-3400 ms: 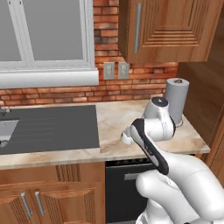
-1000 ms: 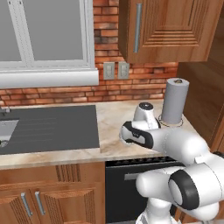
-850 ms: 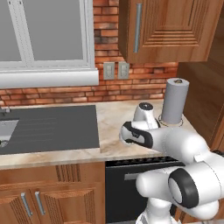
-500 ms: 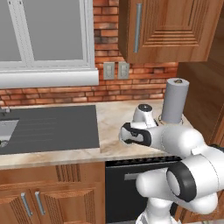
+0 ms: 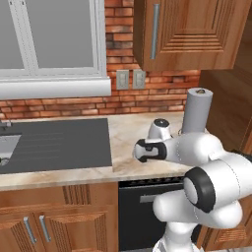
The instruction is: Clear the mugs and bowl far away from the sink.
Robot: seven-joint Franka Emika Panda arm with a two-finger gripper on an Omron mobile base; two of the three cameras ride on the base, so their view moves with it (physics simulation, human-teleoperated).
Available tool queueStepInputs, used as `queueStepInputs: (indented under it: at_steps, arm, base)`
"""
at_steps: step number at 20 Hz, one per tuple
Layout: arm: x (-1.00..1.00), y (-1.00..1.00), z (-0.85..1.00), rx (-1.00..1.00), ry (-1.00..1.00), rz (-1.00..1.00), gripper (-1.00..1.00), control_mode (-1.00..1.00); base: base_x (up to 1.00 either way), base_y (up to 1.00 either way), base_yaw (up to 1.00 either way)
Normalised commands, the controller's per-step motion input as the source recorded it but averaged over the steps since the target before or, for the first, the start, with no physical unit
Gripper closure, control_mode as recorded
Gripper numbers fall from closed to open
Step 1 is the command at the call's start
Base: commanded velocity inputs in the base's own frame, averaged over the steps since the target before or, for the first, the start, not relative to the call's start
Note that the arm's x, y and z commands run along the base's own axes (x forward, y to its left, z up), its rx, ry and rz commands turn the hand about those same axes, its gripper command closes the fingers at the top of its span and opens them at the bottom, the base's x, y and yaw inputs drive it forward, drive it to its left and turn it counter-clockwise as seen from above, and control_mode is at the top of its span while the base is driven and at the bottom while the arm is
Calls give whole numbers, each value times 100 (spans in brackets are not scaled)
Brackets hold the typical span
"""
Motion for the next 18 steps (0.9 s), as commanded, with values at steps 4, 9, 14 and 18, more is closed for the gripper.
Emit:
queueStepInputs:
  at_steps: [4, 9, 14, 18]
  arm:
    - [21, 0, -10, 0, 0, 0, -100, -100]
    - [9, 0, -12, 0, 0, 0, -100, -100]
    - [0, 0, -23, 1, 1, 0, -100, -100]
    - [5, 0, -20, 0, 0, 0, -100, -100]
  base:
    - [0, 0, 0]
    - [0, 0, 0]
    - [0, 0, 0]
    - [0, 0, 0]
